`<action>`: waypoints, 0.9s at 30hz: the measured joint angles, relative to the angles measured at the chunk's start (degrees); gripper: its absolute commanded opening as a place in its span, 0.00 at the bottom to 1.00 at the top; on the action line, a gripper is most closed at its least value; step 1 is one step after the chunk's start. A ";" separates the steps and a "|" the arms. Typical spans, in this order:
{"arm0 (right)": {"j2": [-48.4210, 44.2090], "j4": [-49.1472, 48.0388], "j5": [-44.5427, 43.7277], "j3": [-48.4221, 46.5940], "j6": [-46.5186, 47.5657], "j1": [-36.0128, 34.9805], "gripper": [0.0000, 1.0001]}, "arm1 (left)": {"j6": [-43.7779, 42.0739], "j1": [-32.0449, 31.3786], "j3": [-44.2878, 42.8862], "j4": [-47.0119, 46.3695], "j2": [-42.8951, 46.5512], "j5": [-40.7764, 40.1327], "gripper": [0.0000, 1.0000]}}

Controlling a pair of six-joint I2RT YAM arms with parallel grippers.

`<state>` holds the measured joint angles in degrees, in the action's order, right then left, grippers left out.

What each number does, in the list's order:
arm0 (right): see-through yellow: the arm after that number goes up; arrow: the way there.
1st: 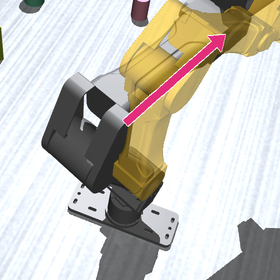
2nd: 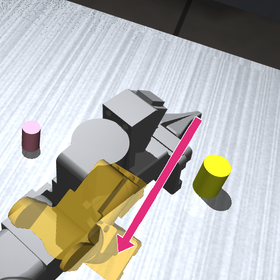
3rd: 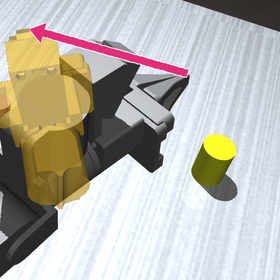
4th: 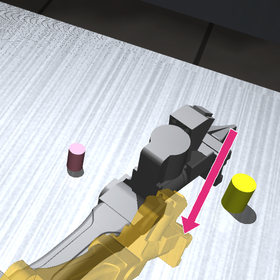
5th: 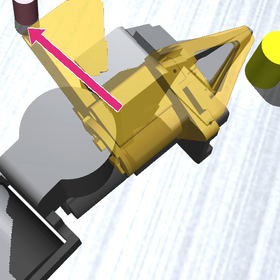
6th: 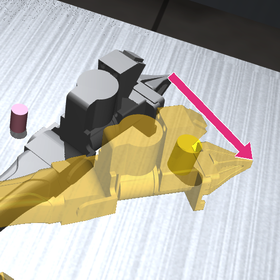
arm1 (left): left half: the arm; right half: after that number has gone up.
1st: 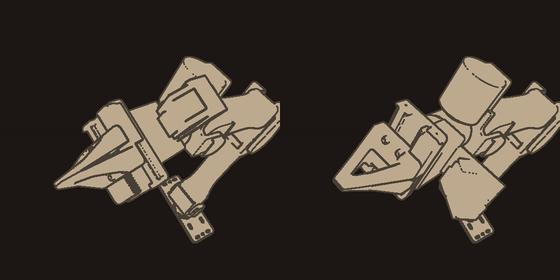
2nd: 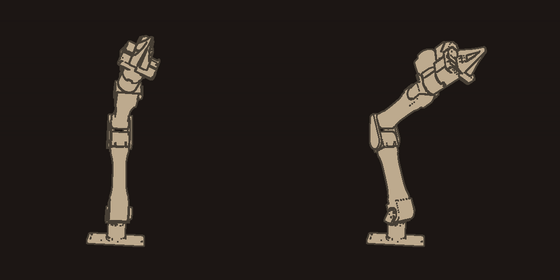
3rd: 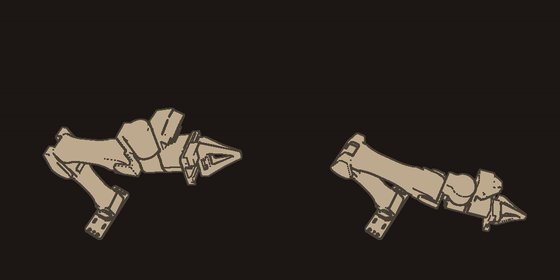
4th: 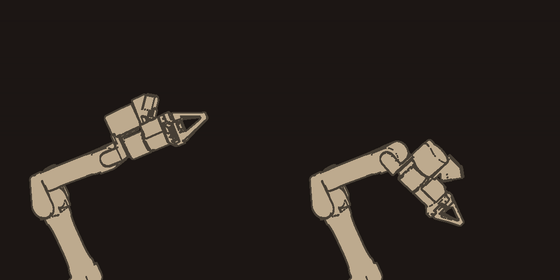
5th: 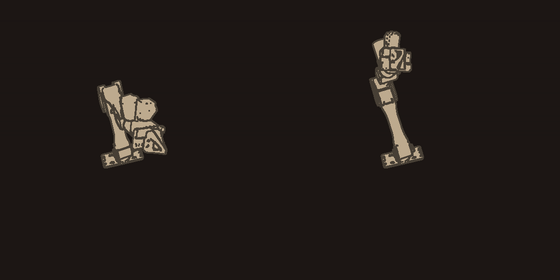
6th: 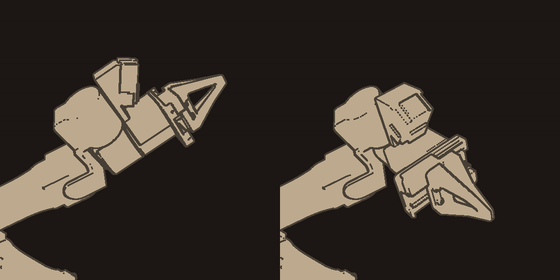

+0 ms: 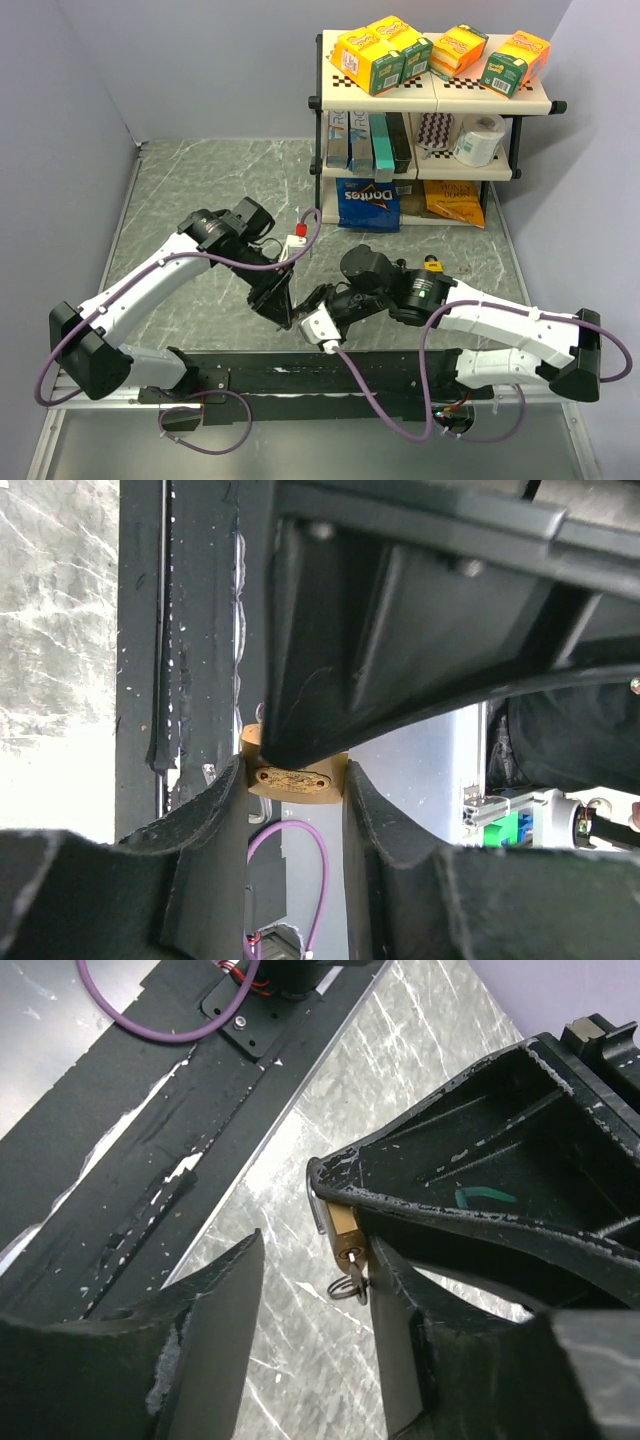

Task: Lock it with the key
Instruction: Pick up the lock from the center of the board.

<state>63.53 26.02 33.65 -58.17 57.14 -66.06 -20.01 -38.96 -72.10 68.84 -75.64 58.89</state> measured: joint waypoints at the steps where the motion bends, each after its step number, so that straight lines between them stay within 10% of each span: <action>1: 0.26 -0.07 -0.07 -0.02 0.20 -0.09 0.48 | 0.04 -0.09 0.00 0.00 0.00 -0.02 0.01; 9: 2.58 -0.28 -0.55 -2.32 1.38 -0.72 0.22 | 1.95 -0.31 -0.04 -0.50 -0.44 -0.17 0.04; 10: 2.73 -0.22 -0.70 -2.51 1.40 -0.76 0.02 | 2.34 -0.31 -0.02 -0.50 -0.52 -0.28 0.12; 17: 2.84 0.17 -1.07 -2.78 0.28 -0.92 0.00 | 3.48 -0.13 -0.22 -0.44 -0.68 -0.92 0.98; 27: -2.16 0.00 -1.01 -2.25 -10.40 4.68 0.00 | 7.80 18.88 -2.34 -9.11 12.55 -7.17 0.96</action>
<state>61.36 26.02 32.64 -60.42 46.74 -61.39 -12.21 -20.08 -74.43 59.72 -63.09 51.72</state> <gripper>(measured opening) 0.124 0.963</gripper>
